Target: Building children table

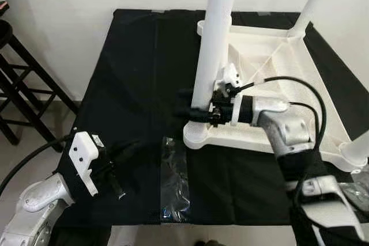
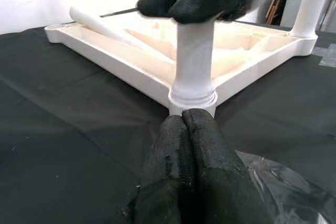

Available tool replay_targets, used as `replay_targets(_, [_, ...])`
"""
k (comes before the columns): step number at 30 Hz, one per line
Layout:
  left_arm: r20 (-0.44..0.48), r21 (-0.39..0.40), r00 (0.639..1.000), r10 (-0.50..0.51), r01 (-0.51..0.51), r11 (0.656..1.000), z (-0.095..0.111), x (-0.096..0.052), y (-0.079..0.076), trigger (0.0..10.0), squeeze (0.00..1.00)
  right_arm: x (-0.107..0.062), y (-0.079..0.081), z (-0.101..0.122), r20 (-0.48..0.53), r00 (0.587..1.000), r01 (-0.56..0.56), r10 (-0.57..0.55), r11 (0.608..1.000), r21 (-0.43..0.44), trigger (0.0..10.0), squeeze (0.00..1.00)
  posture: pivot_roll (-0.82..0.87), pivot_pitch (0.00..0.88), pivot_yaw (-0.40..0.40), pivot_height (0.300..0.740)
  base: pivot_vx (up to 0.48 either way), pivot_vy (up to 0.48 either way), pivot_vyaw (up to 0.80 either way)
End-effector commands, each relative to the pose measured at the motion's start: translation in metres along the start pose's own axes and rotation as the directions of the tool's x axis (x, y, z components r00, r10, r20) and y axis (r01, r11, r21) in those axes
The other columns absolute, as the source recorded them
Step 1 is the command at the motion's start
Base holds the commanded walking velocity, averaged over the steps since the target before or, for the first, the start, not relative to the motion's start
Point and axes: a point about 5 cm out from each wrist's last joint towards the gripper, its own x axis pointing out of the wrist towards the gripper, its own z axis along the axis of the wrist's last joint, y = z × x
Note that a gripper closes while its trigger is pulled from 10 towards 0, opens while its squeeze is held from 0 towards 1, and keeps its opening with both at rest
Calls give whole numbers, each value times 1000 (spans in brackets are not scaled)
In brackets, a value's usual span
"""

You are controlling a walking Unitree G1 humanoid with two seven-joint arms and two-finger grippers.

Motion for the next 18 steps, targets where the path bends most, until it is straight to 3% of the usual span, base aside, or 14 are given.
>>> replay_targets(1, [-17, -15, 1000, -9, 9, 1000, -5, 0, -3, 10000, 0, -1, 2, 0, 10, 997, -76, 76, 997, 24, 0, 0, 108, 130, -42, 740, 0, 0, 0])
replay_targets(5, [-15, -17, 1000, -8, 8, 1000, -5, -1, -4, 10000, 0, -6, 1, -10, -10, 994, -111, 111, 993, 42, 0, 0, 104, 131, -44, 740, 0, 0, 0])
replay_targets(9, [-13, -19, 1000, -10, 9, 1000, -4, -1, -5, 10000, 0, -1, 10, -24, -45, 996, -76, 78, 996, 41, 0, 0, 104, 136, -45, 740, 0, 0, 0])
replay_targets(10, [-12, -19, 1000, -10, 10, 1000, -4, -2, -5, 10000, 0, 7, 18, -37, -91, 996, 3, 1, 999, 45, 0, 0, 104, 146, -52, 740, 0, 0, 0])
replay_targets(12, [-12, -19, 1000, -10, 10, 1000, -4, -2, -5, 10000, 0, 7, 18, -37, -91, 996, 3, 1, 999, 45, 0, 0, 104, 146, -52, 740, 0, 0, 0])
replay_targets(13, [-12, -20, 1000, -10, 9, 1000, -3, -3, -5, 10000, 0, 22, 31, -51, -96, 986, 143, -138, 989, 47, 0, 0, 107, 152, -51, 740, 0, 0, 0])
replay_targets(14, [-12, -20, 1000, -10, 9, 1000, -3, -3, -5, 10000, 0, 22, 31, -51, -96, 986, 143, -138, 989, 47, 0, 0, 107, 152, -51, 740, 0, 0, 0])
replay_targets(15, [-12, -21, 1000, -10, 9, 1000, -1, -5, -3, 10000, 0, 51, 72, -74, -101, 809, 579, -578, 758, 300, 0, 0, 91, 174, -34, 740, 0, 0, 0])
replay_targets(16, [-12, -21, 1000, -10, 9, 1000, -1, -5, -3, 10000, 0, 51, 72, -74, -101, 809, 579, -578, 758, 300, 0, 0, 91, 174, -34, 740, 0, 0, 0])
replay_targets(17, [-12, -22, 1000, -11, 11, 1000, 0, -6, -3, 10000, 0, 58, 92, -79, -131, 779, 620, -613, 722, 307, 0, 0, 91, 175, -33, 740, 0, 0, 0])
replay_targets(18, [-12, -23, 1000, -13, 12, 1000, 0, -6, -2, 10000, 0, 63, 101, -75, -130, 788, 615, -602, 758, 220, 0, 0, 91, 177, -30, 740, 0, 0, 0])
